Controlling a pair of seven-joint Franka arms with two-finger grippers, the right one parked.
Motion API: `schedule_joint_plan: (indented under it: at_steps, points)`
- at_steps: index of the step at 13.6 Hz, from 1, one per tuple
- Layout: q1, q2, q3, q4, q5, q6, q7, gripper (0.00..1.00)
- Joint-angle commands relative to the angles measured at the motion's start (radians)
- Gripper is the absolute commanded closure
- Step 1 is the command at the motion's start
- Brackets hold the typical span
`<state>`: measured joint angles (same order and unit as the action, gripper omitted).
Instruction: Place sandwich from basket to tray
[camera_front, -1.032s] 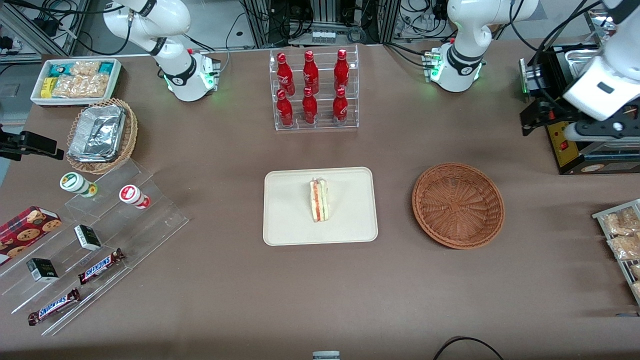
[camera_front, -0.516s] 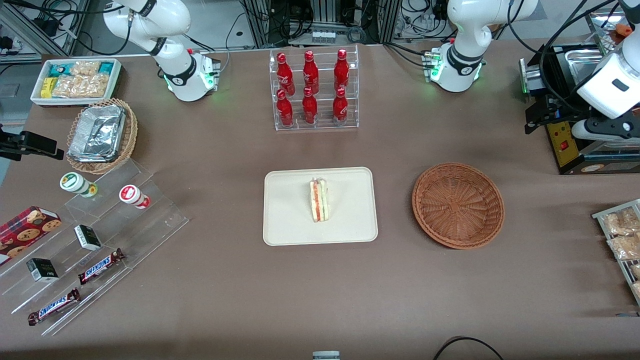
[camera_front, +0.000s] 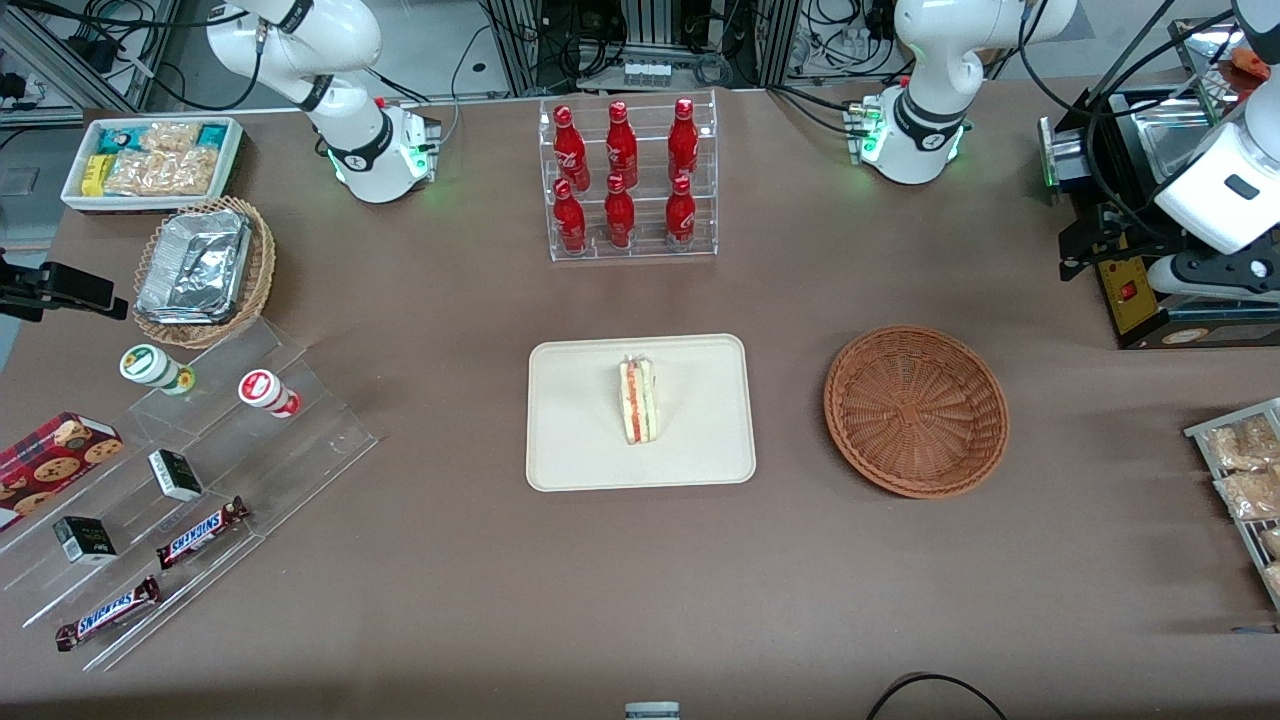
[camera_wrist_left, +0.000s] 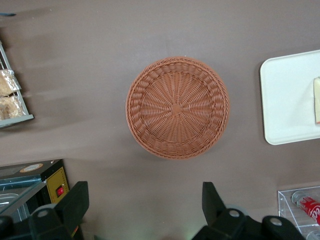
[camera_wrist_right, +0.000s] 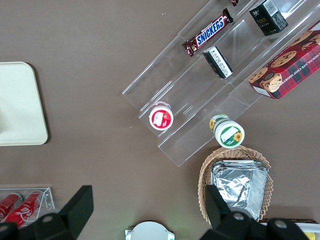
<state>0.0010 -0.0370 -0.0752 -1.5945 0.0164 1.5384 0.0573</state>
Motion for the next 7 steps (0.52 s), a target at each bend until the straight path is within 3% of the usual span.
schedule_joint_plan:
  at_steps: [1, 7]
  points:
    - [-0.022, 0.035, 0.035, 0.065, 0.016, -0.009, -0.016, 0.0]
    - [-0.022, 0.045, 0.035, 0.057, 0.014, -0.011, -0.02, 0.0]
